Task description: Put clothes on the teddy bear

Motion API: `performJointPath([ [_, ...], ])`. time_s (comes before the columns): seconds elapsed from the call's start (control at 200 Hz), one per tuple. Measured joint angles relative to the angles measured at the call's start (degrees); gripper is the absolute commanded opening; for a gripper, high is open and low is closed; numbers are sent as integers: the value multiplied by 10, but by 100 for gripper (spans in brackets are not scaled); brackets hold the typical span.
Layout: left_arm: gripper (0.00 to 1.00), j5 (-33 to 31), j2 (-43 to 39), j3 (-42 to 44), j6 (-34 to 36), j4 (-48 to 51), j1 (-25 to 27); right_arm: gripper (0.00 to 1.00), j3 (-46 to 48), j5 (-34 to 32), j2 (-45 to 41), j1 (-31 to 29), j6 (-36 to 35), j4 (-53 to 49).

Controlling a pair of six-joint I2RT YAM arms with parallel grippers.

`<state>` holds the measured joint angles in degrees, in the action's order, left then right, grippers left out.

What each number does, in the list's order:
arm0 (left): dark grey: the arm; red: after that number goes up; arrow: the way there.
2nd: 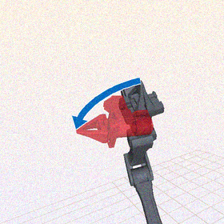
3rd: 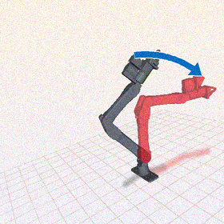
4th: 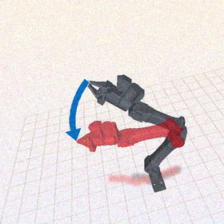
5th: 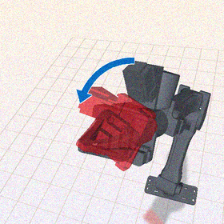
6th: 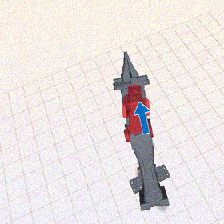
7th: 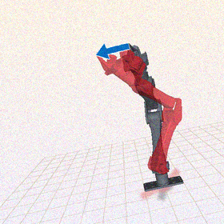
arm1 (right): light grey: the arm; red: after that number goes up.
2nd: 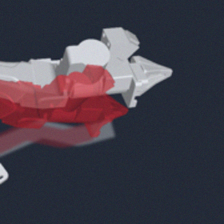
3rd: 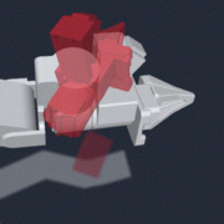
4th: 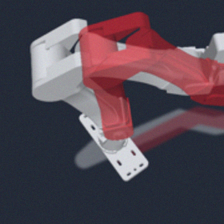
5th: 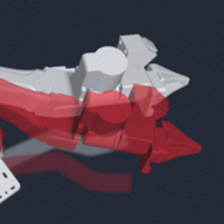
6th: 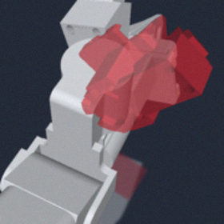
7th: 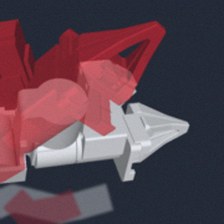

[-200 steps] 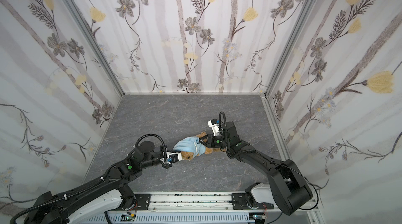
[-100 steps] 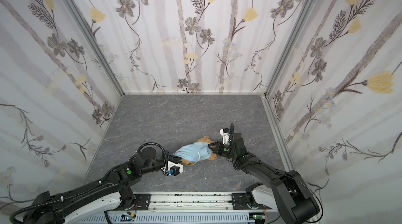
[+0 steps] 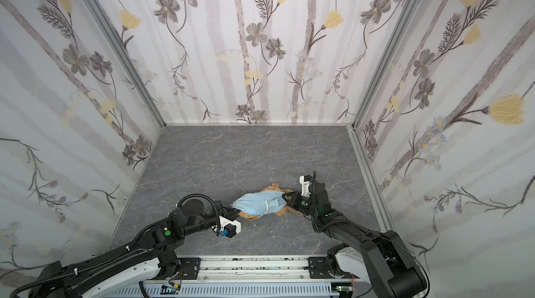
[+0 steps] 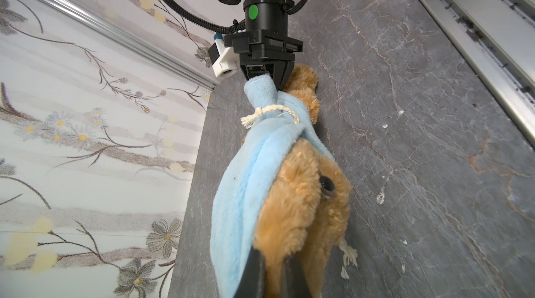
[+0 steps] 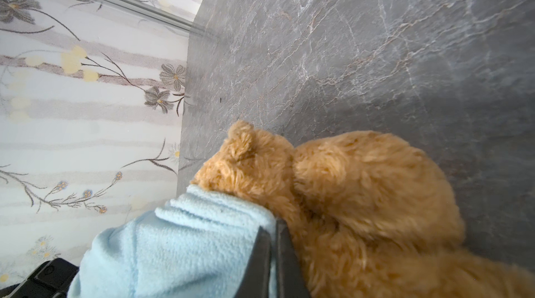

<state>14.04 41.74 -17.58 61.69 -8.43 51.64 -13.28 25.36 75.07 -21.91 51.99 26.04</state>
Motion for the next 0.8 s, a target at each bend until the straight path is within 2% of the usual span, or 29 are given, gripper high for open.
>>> performJointPath([
  [0.25, 0, 1, 9, -6, -38, 0, -1, 0, -22, 22, 16, 3, -13, 32],
  [0.385, 0, 1, 40, -30, -106, -17, -4, 25, -96, 24, 40, -22, -58, 15],
  [0.51, 0, -7, 70, -60, -231, -36, -18, 42, -148, 2, 11, -21, -115, -58],
  [0.59, 0, -26, 82, -80, -328, -49, -27, 49, -188, -26, -31, -17, -161, -112],
  [0.68, 0, -47, 99, -105, -451, -55, -37, 51, -228, -65, -79, -18, -207, -156],
  [0.799, 0, -100, 132, -155, -677, -50, -62, 51, -251, -97, -117, -23, -252, -181],
])
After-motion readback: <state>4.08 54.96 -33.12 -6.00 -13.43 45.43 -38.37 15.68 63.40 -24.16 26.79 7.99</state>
